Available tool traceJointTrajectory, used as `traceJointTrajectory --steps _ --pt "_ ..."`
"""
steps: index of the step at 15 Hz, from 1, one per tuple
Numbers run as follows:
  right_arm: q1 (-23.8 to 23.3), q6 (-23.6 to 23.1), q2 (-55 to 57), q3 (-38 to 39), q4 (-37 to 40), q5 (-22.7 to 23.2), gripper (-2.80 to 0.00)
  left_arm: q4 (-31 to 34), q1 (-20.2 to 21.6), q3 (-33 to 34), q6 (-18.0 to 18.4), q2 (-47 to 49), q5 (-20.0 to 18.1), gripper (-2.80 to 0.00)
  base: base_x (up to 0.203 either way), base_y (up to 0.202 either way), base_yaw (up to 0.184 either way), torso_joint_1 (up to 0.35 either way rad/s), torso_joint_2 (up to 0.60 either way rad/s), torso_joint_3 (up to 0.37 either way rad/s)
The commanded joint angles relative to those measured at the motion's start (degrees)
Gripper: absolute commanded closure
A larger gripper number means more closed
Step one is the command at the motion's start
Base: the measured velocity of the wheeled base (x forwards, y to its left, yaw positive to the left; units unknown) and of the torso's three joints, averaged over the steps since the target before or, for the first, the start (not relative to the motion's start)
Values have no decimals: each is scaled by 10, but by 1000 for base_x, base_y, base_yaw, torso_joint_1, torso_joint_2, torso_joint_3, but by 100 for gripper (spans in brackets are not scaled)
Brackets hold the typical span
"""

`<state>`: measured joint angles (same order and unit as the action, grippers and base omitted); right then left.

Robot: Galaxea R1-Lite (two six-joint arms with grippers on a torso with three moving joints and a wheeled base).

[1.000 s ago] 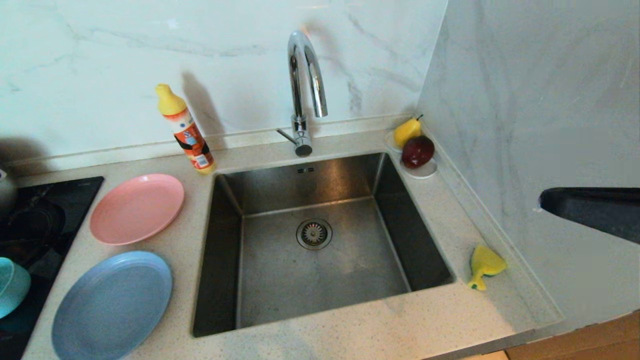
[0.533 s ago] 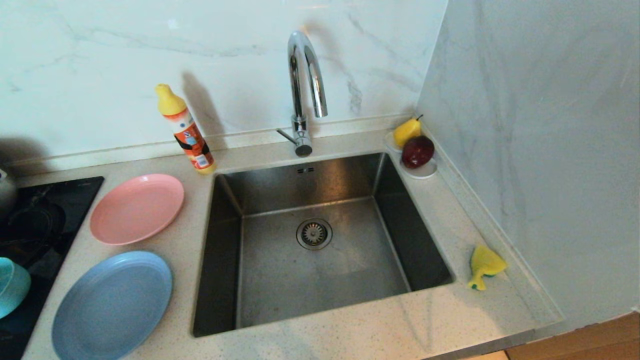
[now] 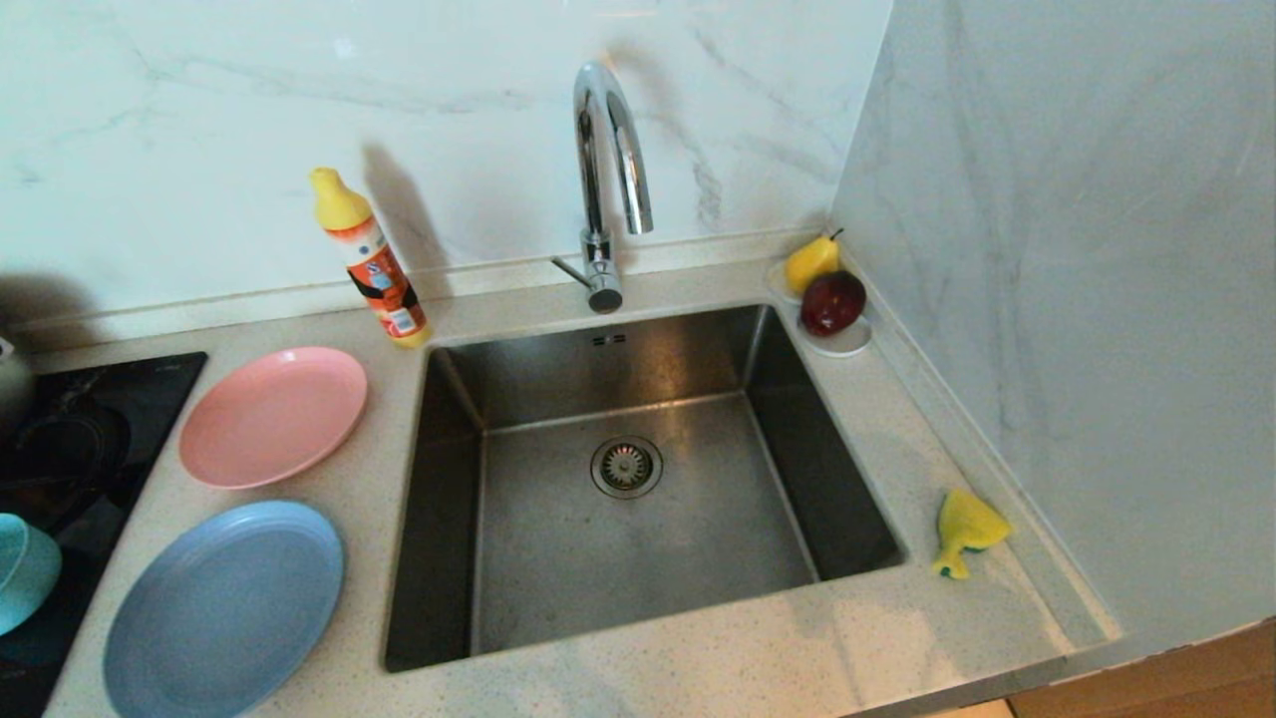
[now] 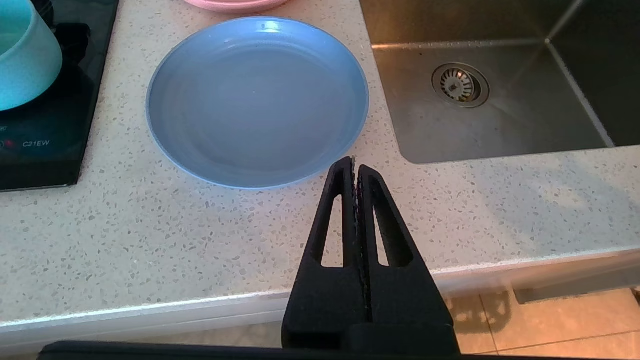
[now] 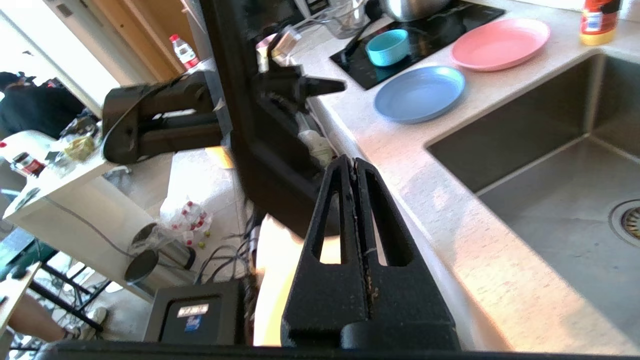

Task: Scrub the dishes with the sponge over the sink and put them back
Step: Turn on the faucet

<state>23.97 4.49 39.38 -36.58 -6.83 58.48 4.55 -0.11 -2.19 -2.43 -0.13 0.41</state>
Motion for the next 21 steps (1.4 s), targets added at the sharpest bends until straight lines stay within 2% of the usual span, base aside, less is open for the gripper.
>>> traceJointTrajectory --steps 1,4,8,10,12,15,16,19,21 --pt "-21 1 -66 36 0 21 0 0 0 0 0 0 0 0 0 0 0 0 0 0" --pt "-39 1 -112 75 1 30 0 0 0 0 0 0 0 0 0 0 0 0 0 0" --pt "-89 1 -192 134 0 62 0 0 0 0 0 0 0 0 0 0 0 0 0 0" --pt "-110 4 -231 154 1 64 0 0 0 0 0 0 0 0 0 0 0 0 0 0" --pt "-116 5 -237 168 -4 49 0 0 0 0 0 0 0 0 0 0 0 0 0 0" --pt "-118 3 -237 169 -4 -34 0 0 0 0 0 0 0 0 0 0 0 0 0 0" --pt "-130 4 -237 170 -5 -47 0 0 0 0 0 0 0 0 0 0 0 0 0 0" --pt "-175 4 -236 182 -5 -52 0 0 0 0 0 1 0 0 0 0 0 0 0 0" --pt "-223 6 -252 193 0 -49 0 0 0 0 0 0 0 0 0 0 0 0 0 0"
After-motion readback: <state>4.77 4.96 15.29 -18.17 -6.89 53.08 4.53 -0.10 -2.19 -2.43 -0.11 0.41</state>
